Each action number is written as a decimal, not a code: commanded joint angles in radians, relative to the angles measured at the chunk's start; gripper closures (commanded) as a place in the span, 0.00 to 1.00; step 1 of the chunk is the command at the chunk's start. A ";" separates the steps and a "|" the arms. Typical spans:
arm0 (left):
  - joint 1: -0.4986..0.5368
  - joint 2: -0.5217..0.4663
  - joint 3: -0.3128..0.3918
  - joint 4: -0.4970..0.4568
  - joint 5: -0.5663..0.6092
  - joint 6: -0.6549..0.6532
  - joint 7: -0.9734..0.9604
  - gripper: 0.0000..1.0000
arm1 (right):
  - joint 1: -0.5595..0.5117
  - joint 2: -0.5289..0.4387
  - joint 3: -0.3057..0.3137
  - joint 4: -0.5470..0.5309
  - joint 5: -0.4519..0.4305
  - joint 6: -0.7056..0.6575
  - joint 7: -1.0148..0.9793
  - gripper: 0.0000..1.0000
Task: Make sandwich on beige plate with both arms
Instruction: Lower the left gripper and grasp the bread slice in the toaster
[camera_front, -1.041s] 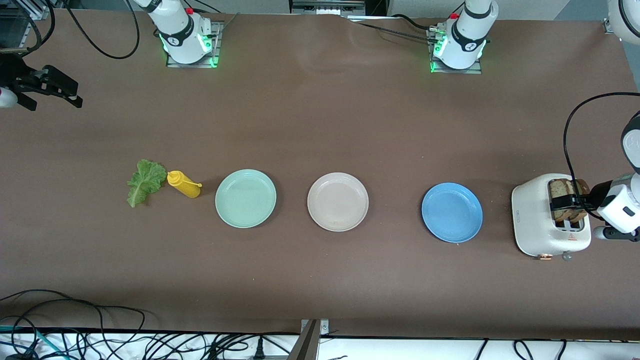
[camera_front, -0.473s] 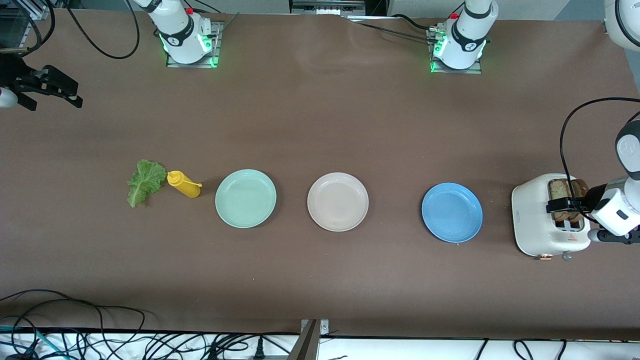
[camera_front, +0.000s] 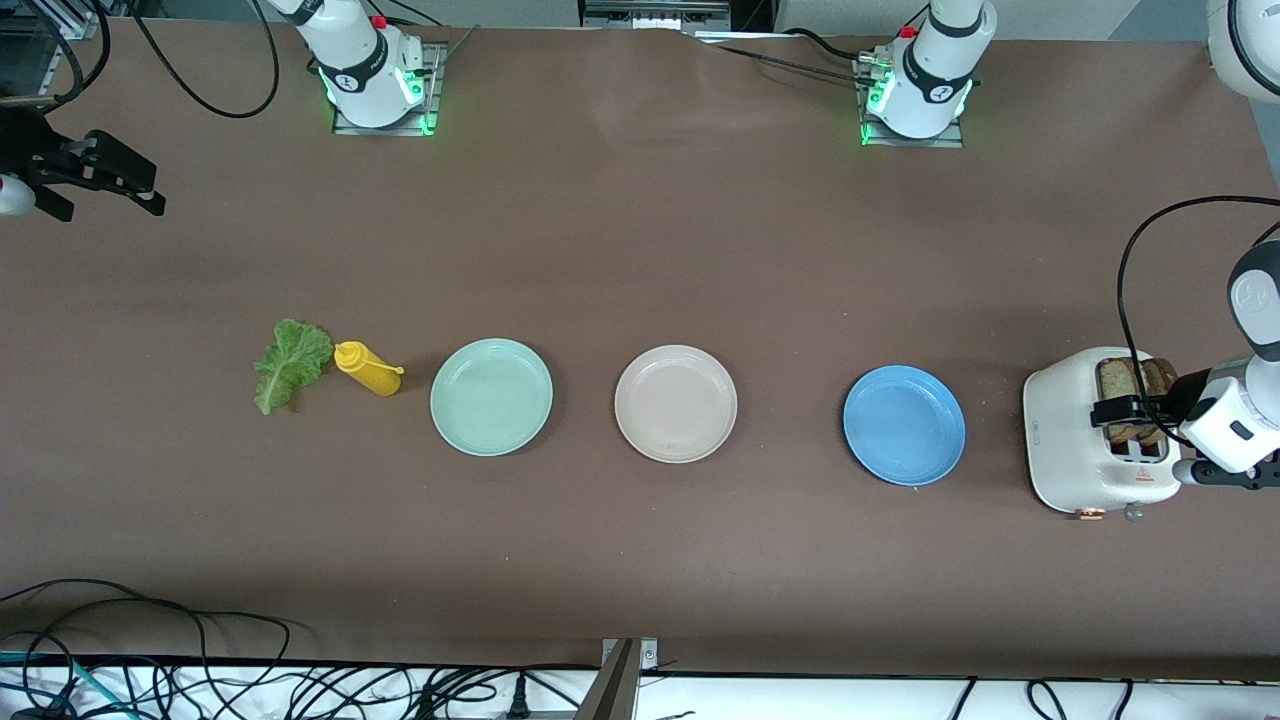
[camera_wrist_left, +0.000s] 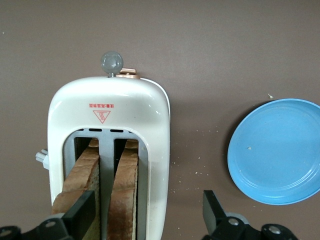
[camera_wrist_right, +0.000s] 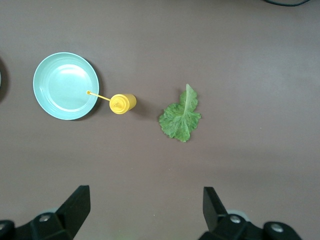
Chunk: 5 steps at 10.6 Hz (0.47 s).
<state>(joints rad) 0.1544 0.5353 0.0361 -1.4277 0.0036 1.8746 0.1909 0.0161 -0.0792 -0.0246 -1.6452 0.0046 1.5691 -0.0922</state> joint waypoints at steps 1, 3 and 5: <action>0.001 0.021 -0.004 0.009 0.019 -0.003 -0.001 0.22 | 0.002 -0.004 0.000 0.018 0.002 -0.021 -0.003 0.00; 0.005 0.034 -0.004 0.007 0.022 -0.008 0.012 0.31 | 0.002 -0.004 0.000 0.018 0.002 -0.021 -0.003 0.00; 0.008 0.034 -0.004 0.004 0.026 -0.014 0.057 0.52 | 0.002 -0.004 0.000 0.018 0.002 -0.021 -0.003 0.00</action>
<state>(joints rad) 0.1568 0.5673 0.0366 -1.4312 0.0047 1.8736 0.2058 0.0161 -0.0792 -0.0242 -1.6451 0.0046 1.5690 -0.0922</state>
